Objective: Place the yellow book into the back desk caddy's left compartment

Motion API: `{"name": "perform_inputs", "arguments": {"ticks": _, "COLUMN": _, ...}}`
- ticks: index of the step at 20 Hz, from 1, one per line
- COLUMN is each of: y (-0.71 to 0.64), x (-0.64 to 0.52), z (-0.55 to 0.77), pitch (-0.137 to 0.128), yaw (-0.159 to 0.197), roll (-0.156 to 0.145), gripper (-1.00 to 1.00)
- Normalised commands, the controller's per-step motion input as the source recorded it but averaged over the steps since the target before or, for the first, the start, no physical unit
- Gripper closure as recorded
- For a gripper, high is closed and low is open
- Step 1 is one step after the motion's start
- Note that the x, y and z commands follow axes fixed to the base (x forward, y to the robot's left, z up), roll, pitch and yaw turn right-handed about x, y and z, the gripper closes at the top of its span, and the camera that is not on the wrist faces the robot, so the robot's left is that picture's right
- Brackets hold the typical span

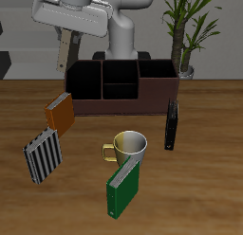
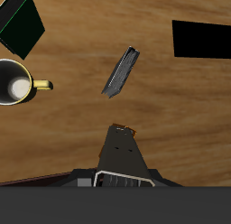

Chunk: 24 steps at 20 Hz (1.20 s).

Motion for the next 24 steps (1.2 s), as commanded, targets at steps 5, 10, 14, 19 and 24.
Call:
{"name": "perform_inputs", "arguments": {"ticks": 5, "y": 0.10, "x": -0.43, "z": 0.05, "pitch": -0.021, "yaw": 0.053, "roll": -0.004, "gripper": 1.00}}
{"name": "perform_inputs", "arguments": {"ticks": 10, "y": 0.01, "x": -0.37, "z": 0.03, "pitch": -0.023, "yaw": 0.021, "roll": -0.032, "gripper": 1.00}}
{"name": "perform_inputs", "arguments": {"ticks": 14, "y": -0.01, "x": -0.24, "z": -0.14, "pitch": -0.003, "yaw": 0.033, "roll": -0.032, "gripper": 1.00}}
{"name": "perform_inputs", "arguments": {"ticks": 19, "y": 0.11, "x": -0.26, "z": -0.02, "pitch": -0.010, "yaw": 0.025, "roll": -0.002, "gripper": 1.00}}
{"name": "perform_inputs", "arguments": {"ticks": 24, "y": 0.26, "x": -0.39, "z": -0.02, "pitch": -0.030, "yaw": 0.034, "roll": 0.042, "gripper": 1.00}}
